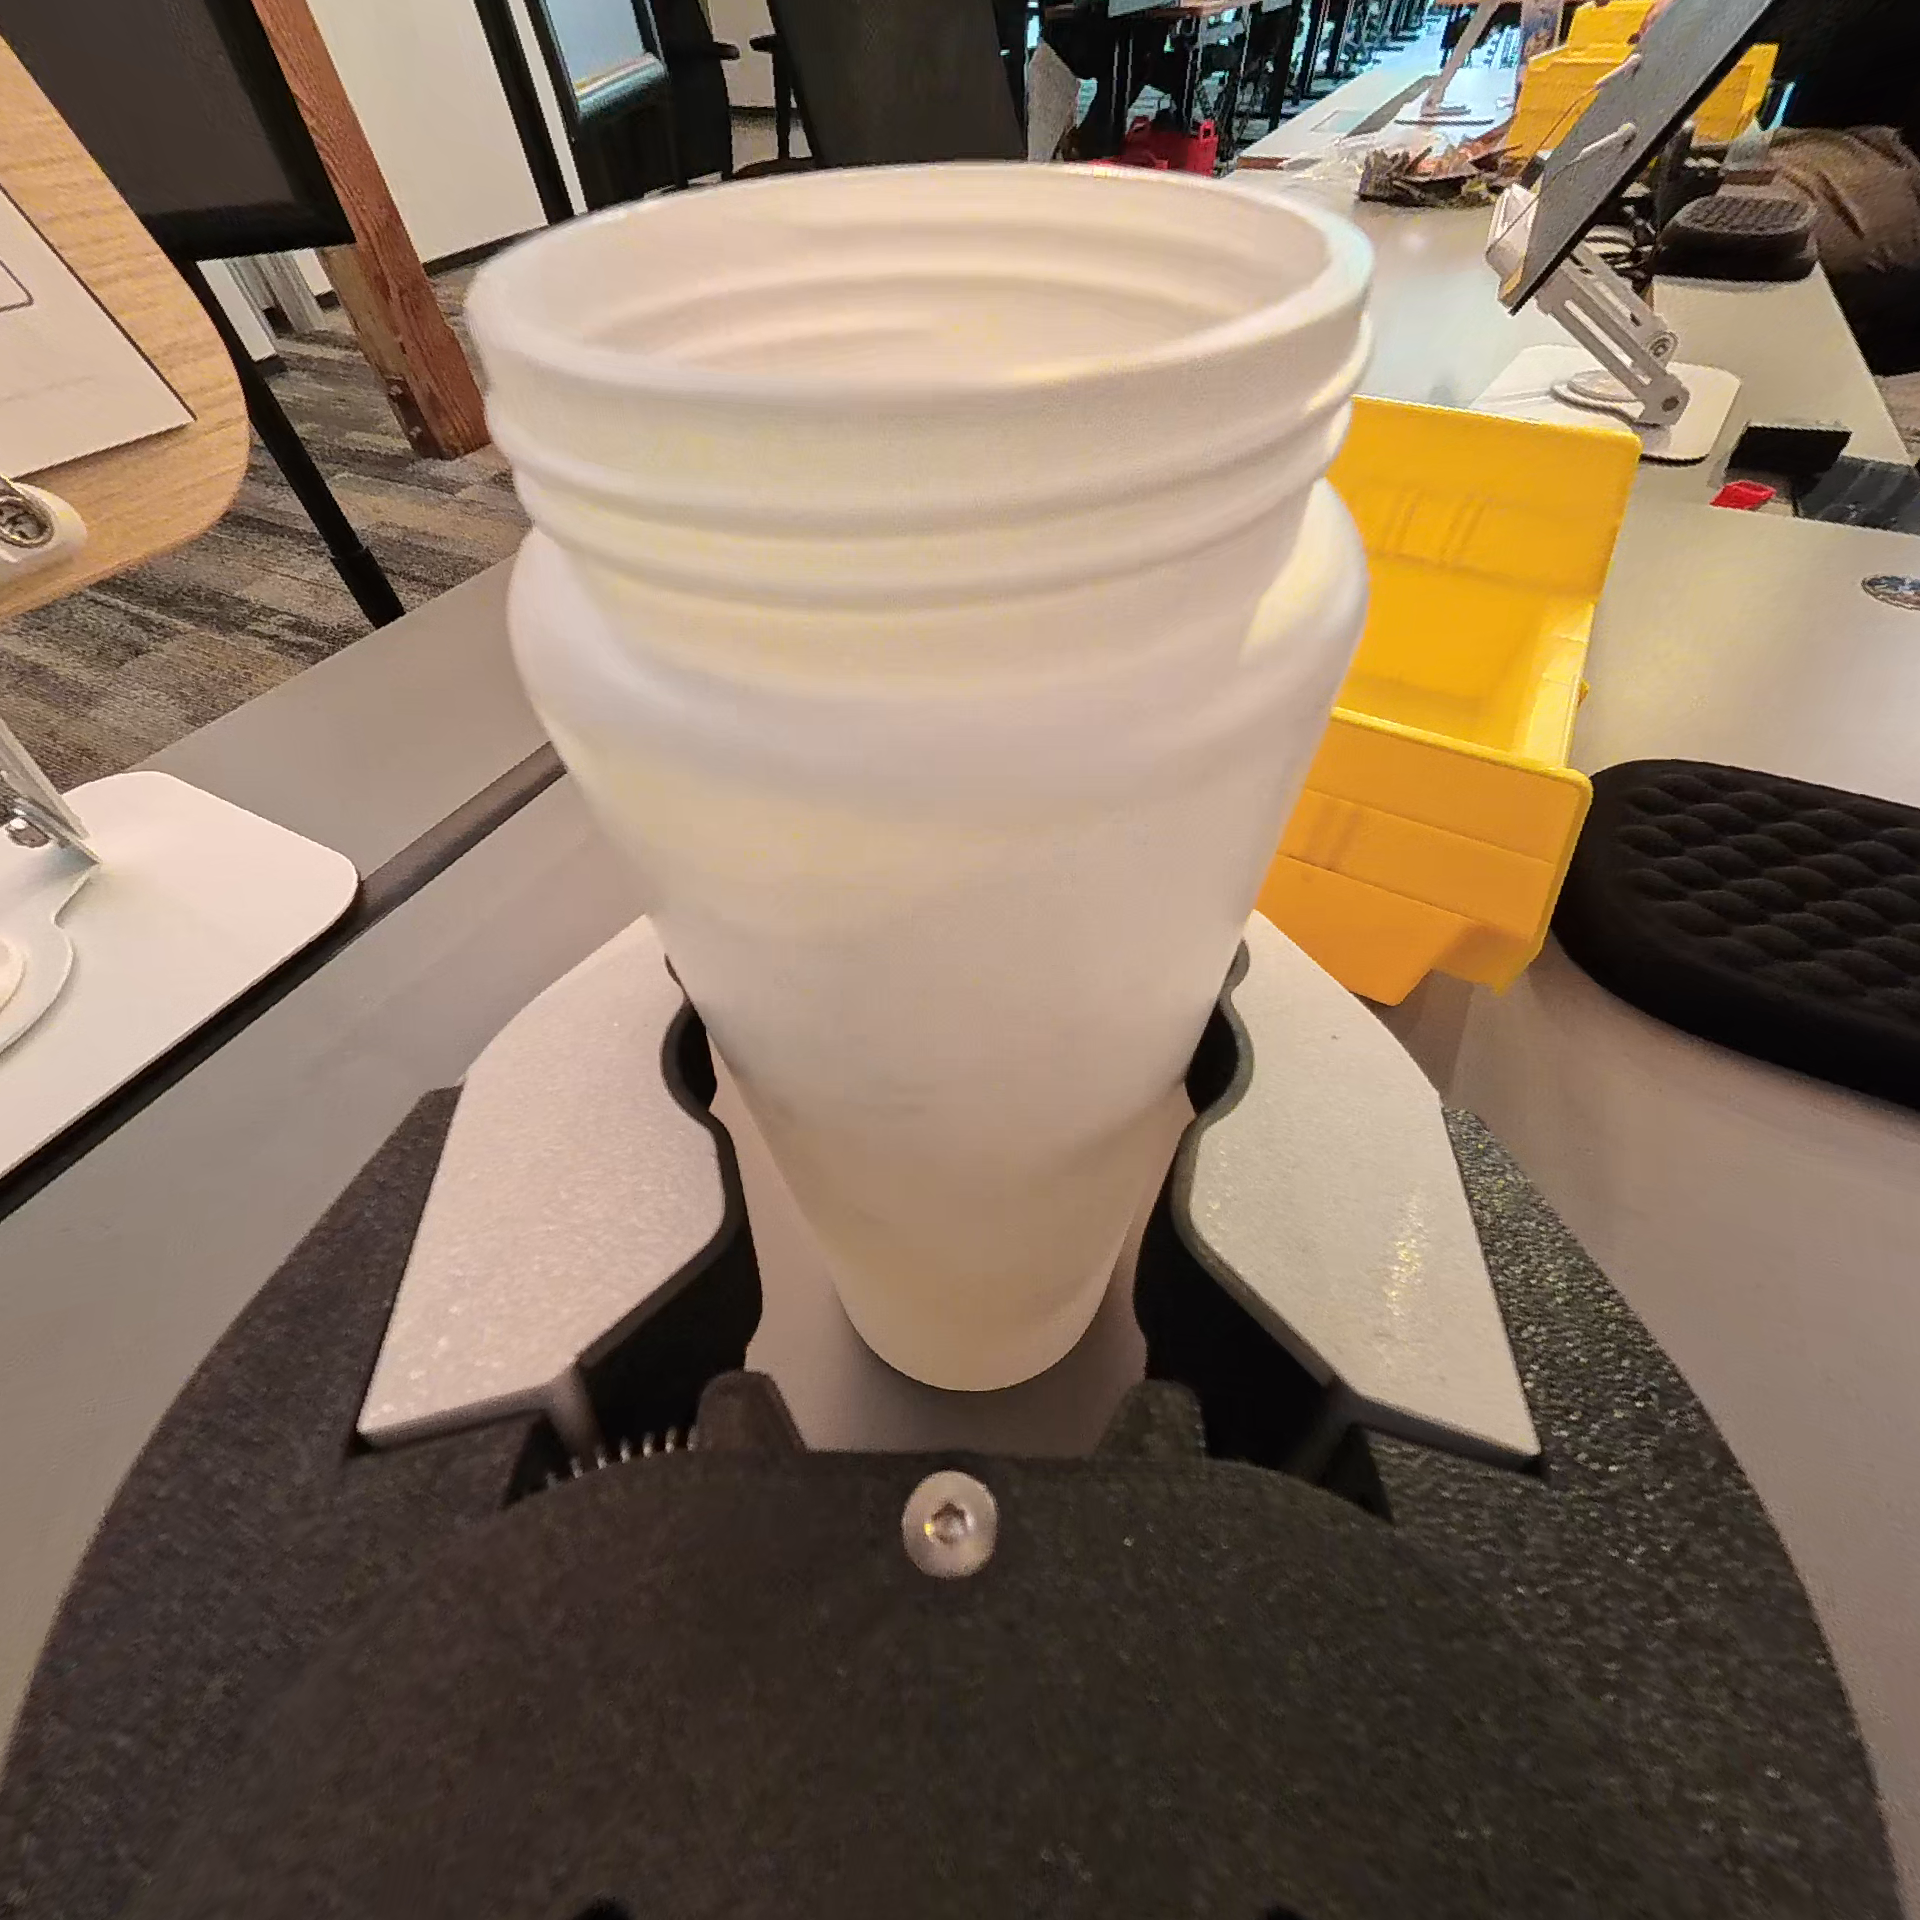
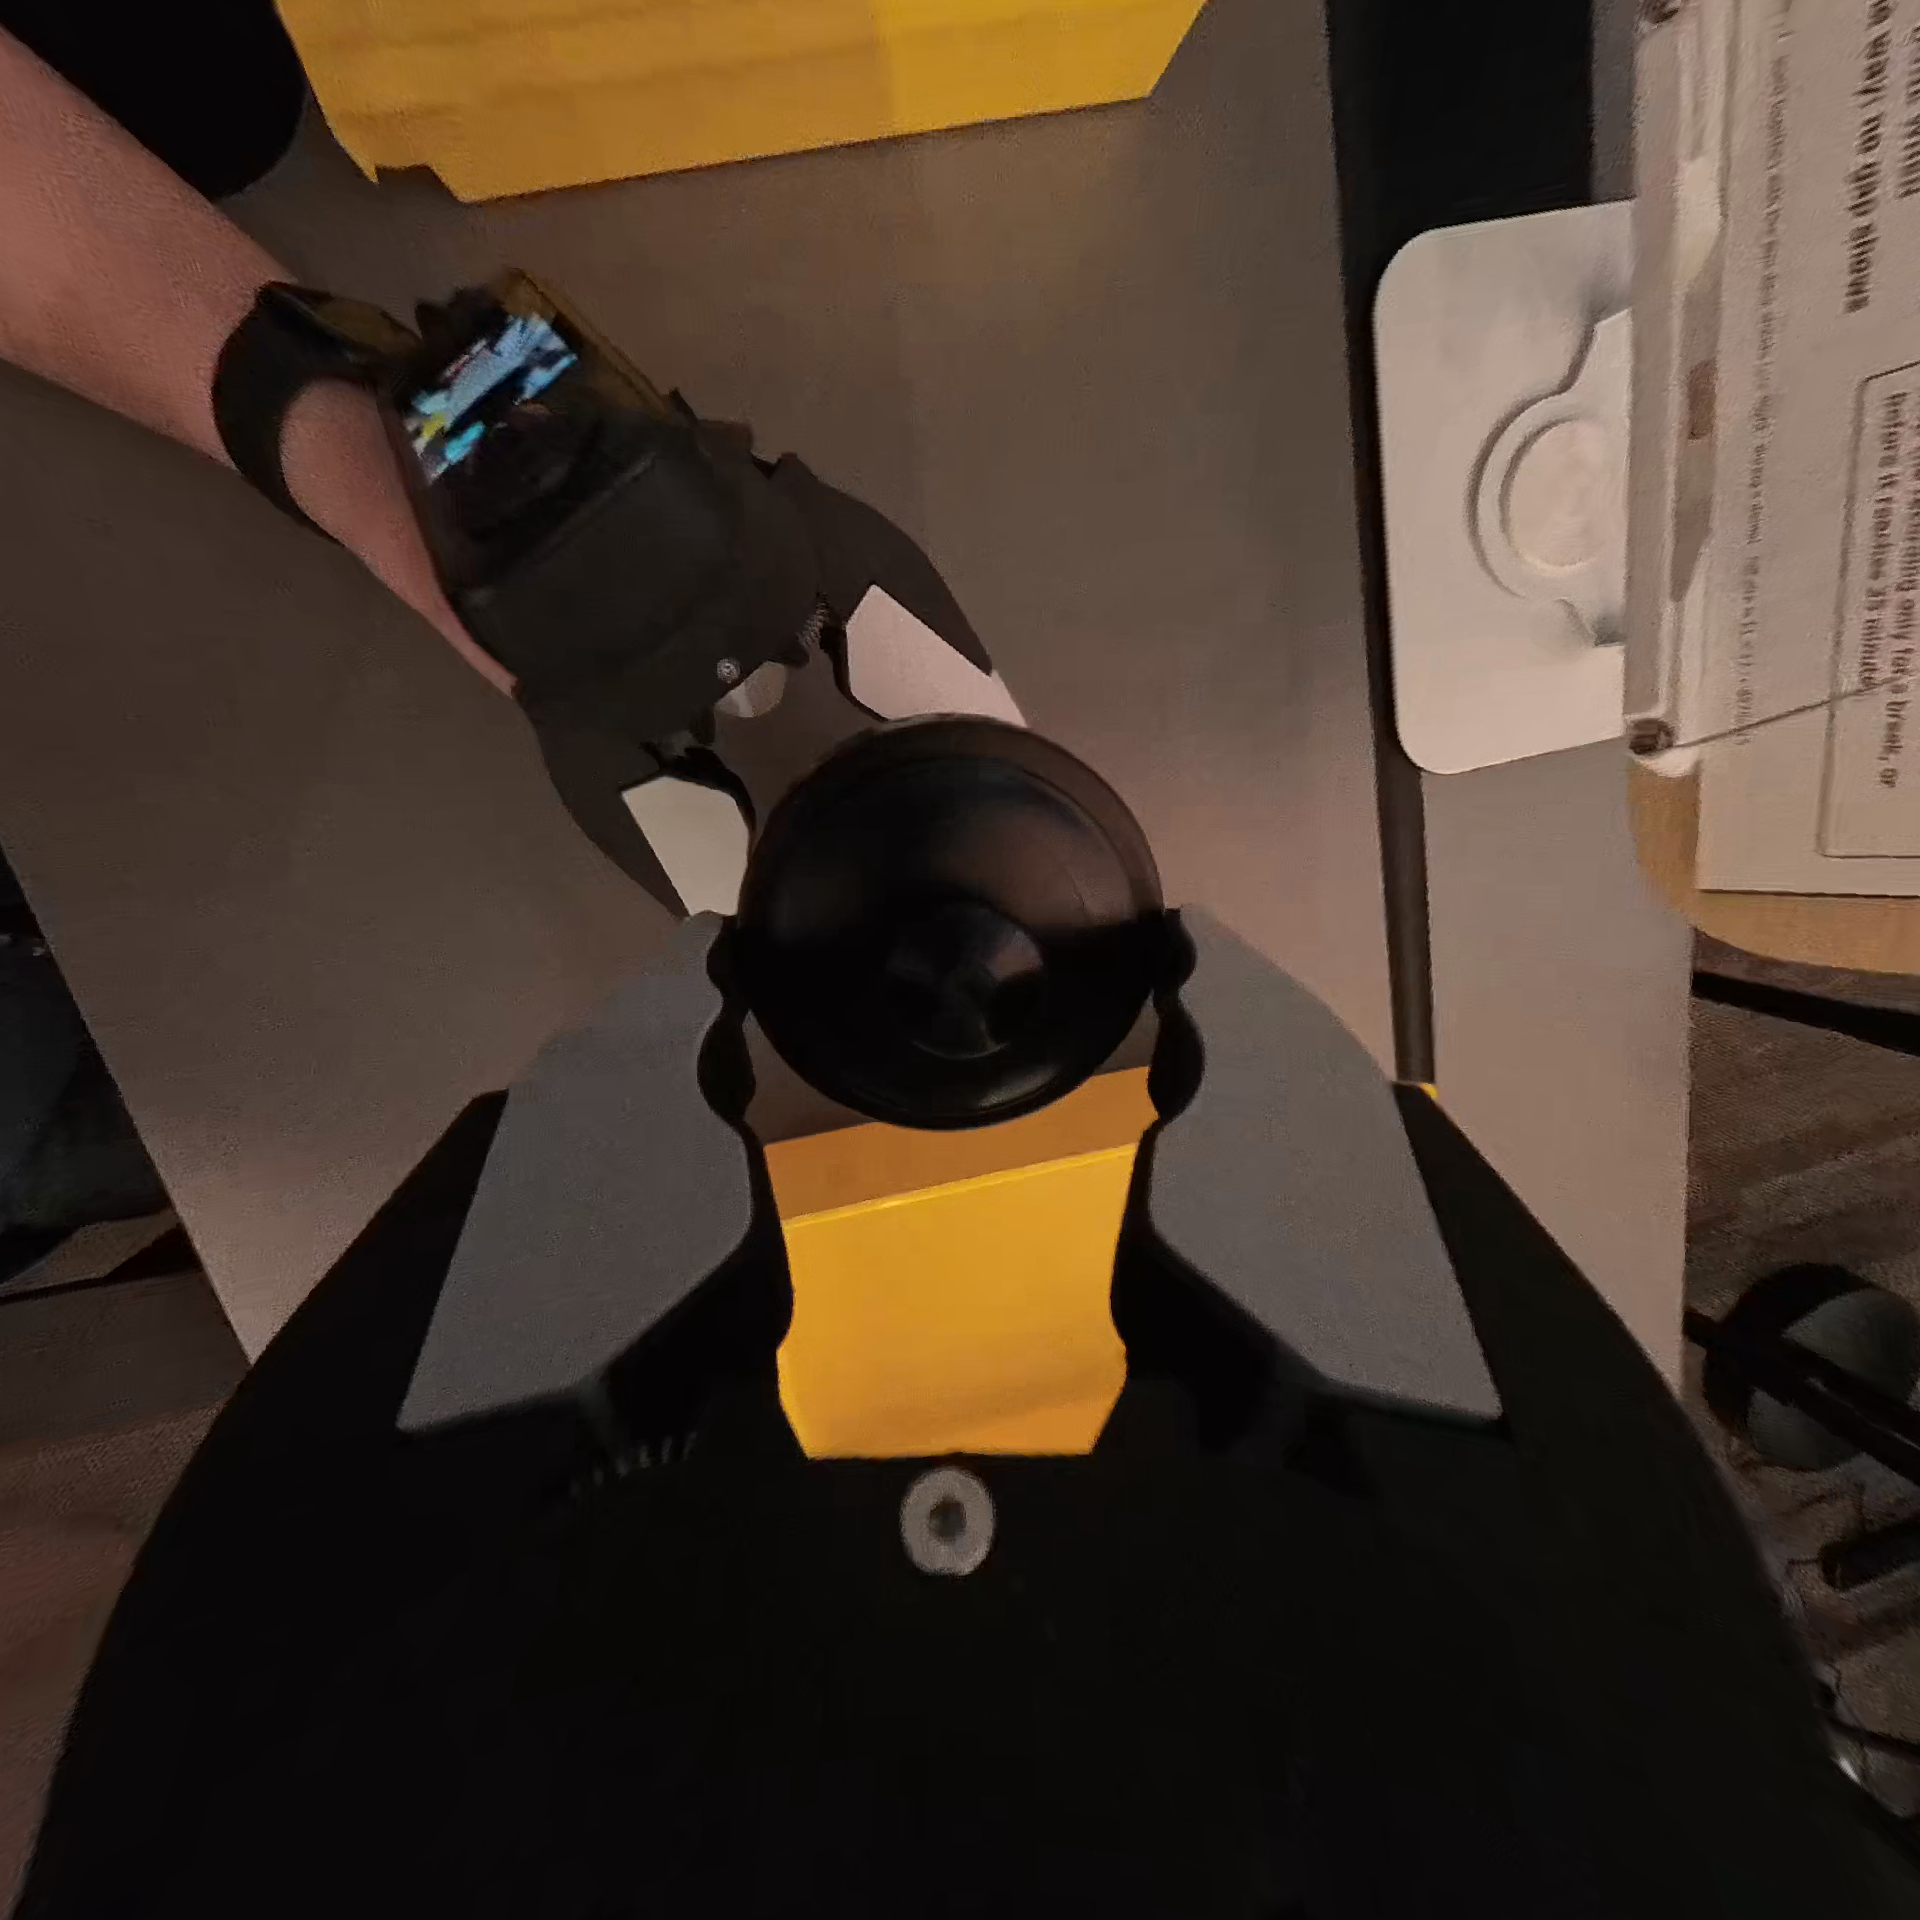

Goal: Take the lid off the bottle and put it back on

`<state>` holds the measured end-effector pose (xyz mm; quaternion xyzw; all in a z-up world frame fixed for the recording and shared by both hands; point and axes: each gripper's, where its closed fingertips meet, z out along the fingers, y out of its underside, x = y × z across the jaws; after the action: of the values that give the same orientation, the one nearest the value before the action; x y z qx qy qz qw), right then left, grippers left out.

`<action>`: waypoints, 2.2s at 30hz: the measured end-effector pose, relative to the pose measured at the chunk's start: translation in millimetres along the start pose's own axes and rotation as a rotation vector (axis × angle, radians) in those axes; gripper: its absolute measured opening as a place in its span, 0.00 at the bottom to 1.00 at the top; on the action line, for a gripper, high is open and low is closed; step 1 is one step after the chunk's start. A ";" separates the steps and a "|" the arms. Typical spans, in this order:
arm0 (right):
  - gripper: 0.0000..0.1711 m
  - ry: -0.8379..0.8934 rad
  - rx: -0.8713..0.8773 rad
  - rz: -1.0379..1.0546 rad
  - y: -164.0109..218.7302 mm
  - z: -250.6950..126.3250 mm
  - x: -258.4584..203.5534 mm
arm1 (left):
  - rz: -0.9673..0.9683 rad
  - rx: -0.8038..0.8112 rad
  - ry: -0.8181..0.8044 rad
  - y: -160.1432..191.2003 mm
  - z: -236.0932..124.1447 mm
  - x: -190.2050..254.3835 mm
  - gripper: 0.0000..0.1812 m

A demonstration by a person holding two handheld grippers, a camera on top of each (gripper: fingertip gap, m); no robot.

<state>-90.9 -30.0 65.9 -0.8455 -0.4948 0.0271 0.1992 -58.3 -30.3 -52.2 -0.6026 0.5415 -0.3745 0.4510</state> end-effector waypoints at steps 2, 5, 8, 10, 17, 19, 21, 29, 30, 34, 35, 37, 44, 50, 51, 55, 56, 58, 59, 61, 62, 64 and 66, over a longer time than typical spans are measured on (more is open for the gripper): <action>0.45 0.061 0.020 0.029 5.4 -19.8 14.4 | 0.000 -0.001 -0.002 0.1 -0.1 -0.1 0.50; 0.45 0.182 0.023 0.217 48.5 -47.5 55.6 | 0.000 -0.003 -0.006 0.2 -0.4 -0.2 0.51; 0.45 0.277 -0.022 0.527 132.3 -44.9 102.7 | -0.001 -0.003 -0.008 0.1 0.0 -0.5 0.51; 0.45 0.293 -0.105 0.696 194.2 -20.2 116.9 | -0.002 -0.002 -0.007 -0.1 0.5 -0.4 0.51; 0.45 0.237 -0.230 0.934 297.1 77.7 121.6 | -0.002 0.003 -0.008 -0.2 0.0 -0.1 0.51; 0.45 0.254 -0.254 0.957 307.1 90.3 126.2 | -0.002 0.003 -0.008 -0.3 0.2 -0.3 0.51; 0.45 0.267 -0.282 0.966 314.4 100.3 129.8 | -0.002 0.003 -0.008 -0.3 0.4 -0.5 0.51; 0.45 0.239 -0.311 0.975 321.0 127.3 127.0 | -0.008 0.009 -0.017 0.1 -1.9 -5.7 0.51; 0.45 0.241 -0.292 0.978 320.4 127.4 127.2 | -0.009 0.012 -0.017 0.0 -2.0 -5.8 0.51; 0.46 0.285 -0.144 0.958 302.2 106.1 131.6 | -0.013 0.020 -0.022 -0.1 -3.2 -7.5 0.50; 0.46 0.326 -0.086 0.936 293.1 92.9 133.1 | -0.016 0.020 -0.023 0.0 -3.6 -8.5 0.50; 0.45 0.391 0.114 0.871 256.3 60.0 130.7 | -0.027 0.021 -0.022 0.0 -4.3 -10.9 0.50; 0.55 0.190 0.920 0.373 65.1 -4.8 15.6 | -0.077 0.054 -0.013 -7.6 -11.3 -16.4 0.50; 0.56 0.075 0.977 0.412 14.7 25.4 -14.1 | -0.064 0.075 -0.014 -15.3 -16.4 -13.7 0.50; 0.57 0.065 0.958 0.424 11.1 32.2 -15.2 | -0.062 0.079 -0.011 -16.4 -16.8 -12.9 0.50; 0.53 0.100 0.884 0.486 8.9 56.1 -6.4 | -0.048 0.104 0.018 -22.5 -18.5 -6.0 0.50; 0.49 0.109 0.880 0.511 9.4 58.0 -3.0 | -0.041 0.106 0.024 -23.7 -19.1 -4.5 0.50; 0.47 0.104 0.893 0.514 9.4 55.8 -2.1 | -0.034 0.114 0.037 -26.4 -20.9 -3.6 0.50; 0.47 0.098 0.899 0.518 8.6 54.6 -1.9 | -0.032 0.126 0.042 -28.6 -22.2 -3.3 0.50; 0.47 0.095 0.913 0.514 5.8 50.6 -2.5 | -0.025 0.152 0.049 -34.3 -25.3 -1.9 0.50; 0.47 0.097 0.919 0.509 4.3 46.8 -3.3 | -0.027 0.163 0.066 -37.9 -27.6 0.3 0.50; 0.47 0.118 0.937 0.502 2.5 34.3 -0.8 | -0.041 0.167 0.119 -46.3 -33.7 6.8 0.50; 0.46 0.159 0.949 0.492 3.8 14.2 4.8 | -0.047 0.162 0.148 -58.3 -42.3 12.0 0.54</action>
<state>-88.7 -23.1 52.2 -0.7528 -0.1991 0.2293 0.5840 -78.1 -47.7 15.9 -0.5474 0.5268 -0.4712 0.4481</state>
